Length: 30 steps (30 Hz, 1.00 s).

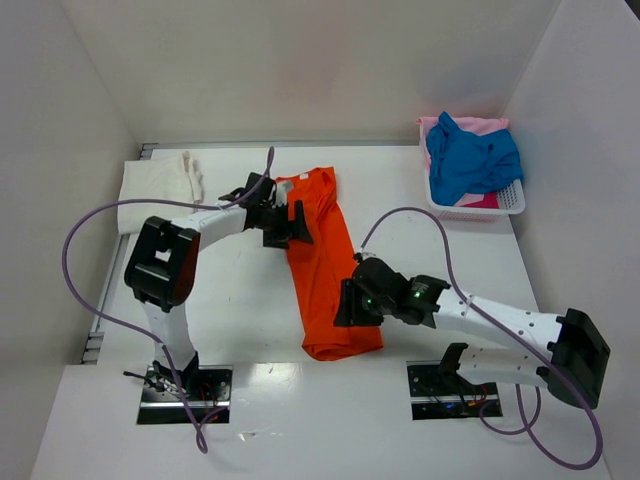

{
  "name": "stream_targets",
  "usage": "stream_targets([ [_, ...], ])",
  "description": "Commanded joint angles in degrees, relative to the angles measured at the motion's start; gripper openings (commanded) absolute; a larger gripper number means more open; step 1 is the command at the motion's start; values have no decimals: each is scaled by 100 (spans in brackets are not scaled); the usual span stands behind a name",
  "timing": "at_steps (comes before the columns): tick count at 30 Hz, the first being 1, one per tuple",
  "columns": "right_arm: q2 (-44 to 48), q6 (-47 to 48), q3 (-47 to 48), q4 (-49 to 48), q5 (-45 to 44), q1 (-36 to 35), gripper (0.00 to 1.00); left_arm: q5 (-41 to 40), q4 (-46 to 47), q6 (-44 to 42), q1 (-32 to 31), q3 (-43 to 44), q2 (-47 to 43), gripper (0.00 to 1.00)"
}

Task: Fold and stack the t-shirts
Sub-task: Rotate the tshirt 90 degrees

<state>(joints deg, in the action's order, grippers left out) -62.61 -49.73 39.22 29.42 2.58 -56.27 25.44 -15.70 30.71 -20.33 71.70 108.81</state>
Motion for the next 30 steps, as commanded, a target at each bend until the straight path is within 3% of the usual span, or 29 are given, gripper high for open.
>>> stream_targets([
  [1,-234,207,426,-182,-161,-42,54,-310,307,481,-146,-80,-1,89],
  [6,-384,323,552,-353,-162,-42,51,-974,850,1260,-146,-769,-282,86],
  [10,-480,324,499,-586,-13,-42,46,-1041,946,1447,-146,-675,-35,61],
  [17,-718,429,499,-718,129,-42,45,-1554,718,1640,-146,-499,210,34],
  [24,-1141,551,314,-1043,234,-51,34,-1879,266,1587,-83,-229,412,28],
  [30,-1681,880,740,-1105,287,-95,32,-2192,-43,1587,148,137,473,20],
])
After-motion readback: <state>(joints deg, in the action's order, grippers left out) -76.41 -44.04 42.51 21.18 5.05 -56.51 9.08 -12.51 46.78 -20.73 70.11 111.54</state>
